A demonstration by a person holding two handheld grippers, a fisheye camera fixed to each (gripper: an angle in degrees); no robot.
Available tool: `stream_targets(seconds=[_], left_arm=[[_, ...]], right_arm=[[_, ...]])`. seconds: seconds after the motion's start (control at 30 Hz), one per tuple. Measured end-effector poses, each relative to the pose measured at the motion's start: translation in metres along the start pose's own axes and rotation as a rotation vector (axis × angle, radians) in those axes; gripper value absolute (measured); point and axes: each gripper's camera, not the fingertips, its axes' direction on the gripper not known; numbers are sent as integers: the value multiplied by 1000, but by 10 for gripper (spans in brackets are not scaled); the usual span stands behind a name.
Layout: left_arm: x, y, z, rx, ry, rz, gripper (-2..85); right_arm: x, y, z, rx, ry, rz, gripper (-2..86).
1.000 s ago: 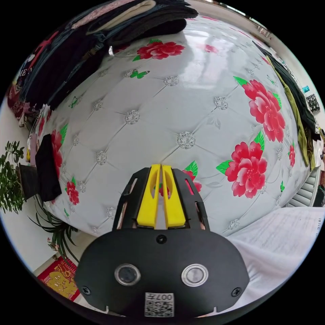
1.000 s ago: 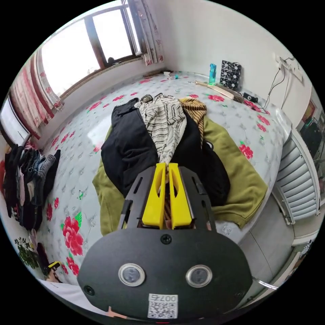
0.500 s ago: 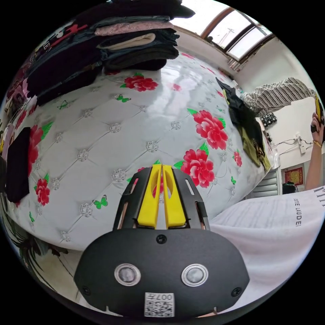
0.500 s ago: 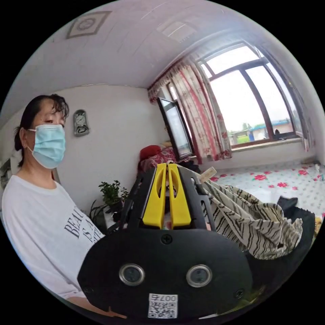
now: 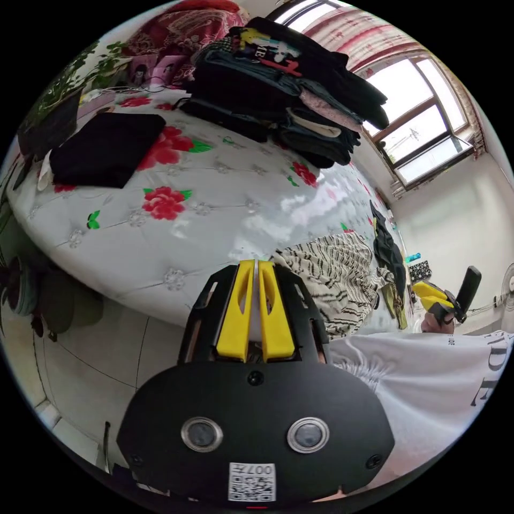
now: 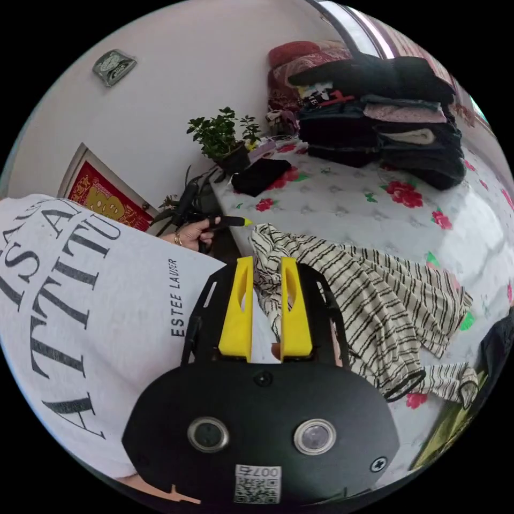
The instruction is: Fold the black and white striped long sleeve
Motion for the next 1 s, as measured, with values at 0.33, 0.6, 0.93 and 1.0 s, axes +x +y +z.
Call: stream_targets(seconds=[0.33, 0.6, 0.93, 1.0], left_arm=[[2, -1, 59, -240, 178, 247, 83], [1, -41, 77, -286, 166, 335, 34], [-48, -133, 22, -6, -54, 167, 63], [-60, -117, 12, 45, -95, 120, 78]], right_arm=[[55, 17, 70, -152, 265, 257, 91], [91, 3, 125, -305, 162, 388, 58], [13, -69, 125, -163, -145, -1, 57], [21, -89, 121, -101, -46, 8, 60]])
